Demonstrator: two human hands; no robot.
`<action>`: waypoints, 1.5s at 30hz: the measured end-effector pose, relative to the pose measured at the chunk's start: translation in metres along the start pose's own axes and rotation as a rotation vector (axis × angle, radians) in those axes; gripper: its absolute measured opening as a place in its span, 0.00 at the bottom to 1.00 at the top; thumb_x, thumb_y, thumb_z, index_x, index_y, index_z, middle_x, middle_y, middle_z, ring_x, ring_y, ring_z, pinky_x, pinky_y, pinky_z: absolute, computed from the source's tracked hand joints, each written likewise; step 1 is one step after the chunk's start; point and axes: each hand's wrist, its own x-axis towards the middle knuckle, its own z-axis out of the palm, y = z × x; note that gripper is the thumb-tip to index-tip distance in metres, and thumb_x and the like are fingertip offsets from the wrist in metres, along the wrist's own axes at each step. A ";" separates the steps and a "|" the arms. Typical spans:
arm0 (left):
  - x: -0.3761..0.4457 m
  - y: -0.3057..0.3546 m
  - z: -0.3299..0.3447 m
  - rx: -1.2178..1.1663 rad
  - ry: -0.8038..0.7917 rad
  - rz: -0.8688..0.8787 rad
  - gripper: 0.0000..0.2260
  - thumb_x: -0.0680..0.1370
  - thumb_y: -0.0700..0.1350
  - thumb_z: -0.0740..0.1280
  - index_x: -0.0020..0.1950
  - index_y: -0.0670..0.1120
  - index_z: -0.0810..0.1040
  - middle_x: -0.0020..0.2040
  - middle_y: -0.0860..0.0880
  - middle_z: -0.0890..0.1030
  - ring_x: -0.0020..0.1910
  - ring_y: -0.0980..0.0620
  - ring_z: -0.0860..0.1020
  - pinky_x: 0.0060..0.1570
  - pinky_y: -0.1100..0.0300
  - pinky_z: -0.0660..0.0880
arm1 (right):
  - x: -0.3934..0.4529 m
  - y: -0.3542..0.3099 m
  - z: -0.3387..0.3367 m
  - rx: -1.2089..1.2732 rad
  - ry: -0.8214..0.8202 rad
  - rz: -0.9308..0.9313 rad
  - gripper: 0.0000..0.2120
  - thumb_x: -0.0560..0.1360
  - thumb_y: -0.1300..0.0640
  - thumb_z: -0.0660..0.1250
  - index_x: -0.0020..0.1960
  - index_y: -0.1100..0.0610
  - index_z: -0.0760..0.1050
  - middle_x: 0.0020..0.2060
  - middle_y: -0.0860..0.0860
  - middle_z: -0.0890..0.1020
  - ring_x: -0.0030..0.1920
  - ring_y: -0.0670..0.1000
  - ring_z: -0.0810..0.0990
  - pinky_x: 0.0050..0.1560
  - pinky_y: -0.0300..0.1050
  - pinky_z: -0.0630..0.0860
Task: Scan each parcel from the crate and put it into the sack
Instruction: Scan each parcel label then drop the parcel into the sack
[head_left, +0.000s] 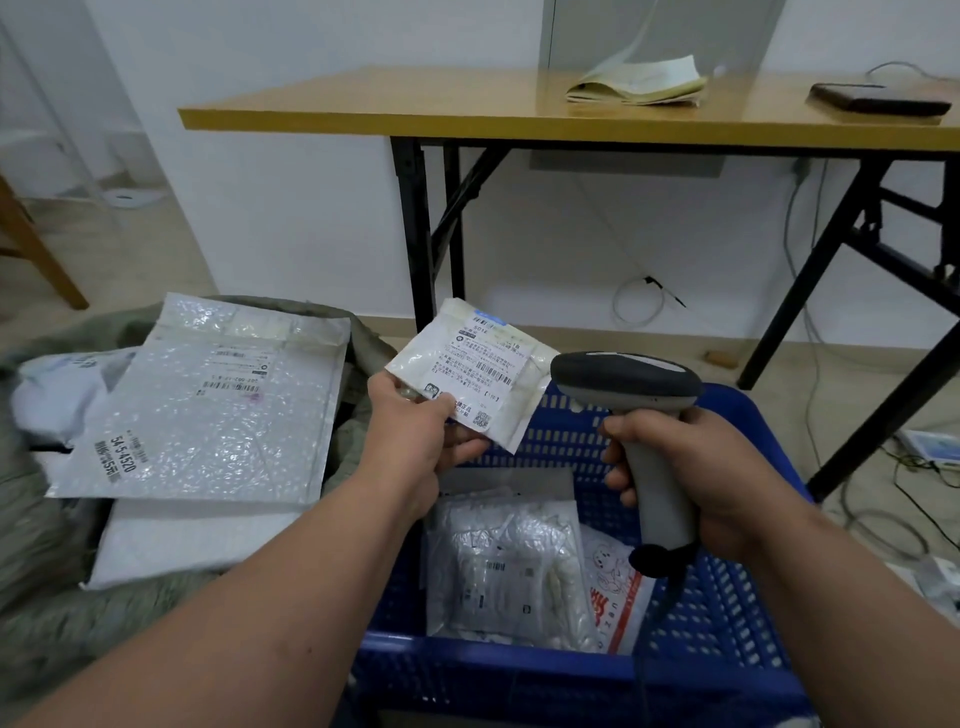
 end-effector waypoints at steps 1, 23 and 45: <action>0.001 -0.001 0.000 -0.012 0.007 -0.005 0.17 0.80 0.32 0.61 0.59 0.53 0.65 0.53 0.46 0.81 0.38 0.46 0.86 0.33 0.53 0.81 | 0.000 -0.001 0.001 0.032 -0.016 0.022 0.07 0.73 0.60 0.70 0.48 0.64 0.79 0.33 0.56 0.81 0.30 0.50 0.80 0.28 0.42 0.77; 0.010 -0.007 -0.004 -0.015 0.008 -0.052 0.18 0.79 0.32 0.64 0.66 0.46 0.71 0.56 0.43 0.83 0.47 0.45 0.85 0.41 0.51 0.83 | -0.002 -0.001 0.010 0.119 -0.070 0.116 0.05 0.73 0.61 0.68 0.39 0.61 0.78 0.30 0.55 0.80 0.27 0.49 0.78 0.26 0.41 0.76; 0.018 -0.007 -0.015 -0.042 0.041 -0.066 0.17 0.78 0.32 0.64 0.63 0.48 0.72 0.54 0.44 0.84 0.45 0.46 0.86 0.38 0.54 0.81 | 0.006 0.000 0.020 0.115 -0.058 0.118 0.05 0.73 0.60 0.69 0.40 0.62 0.78 0.29 0.55 0.80 0.27 0.48 0.78 0.25 0.41 0.76</action>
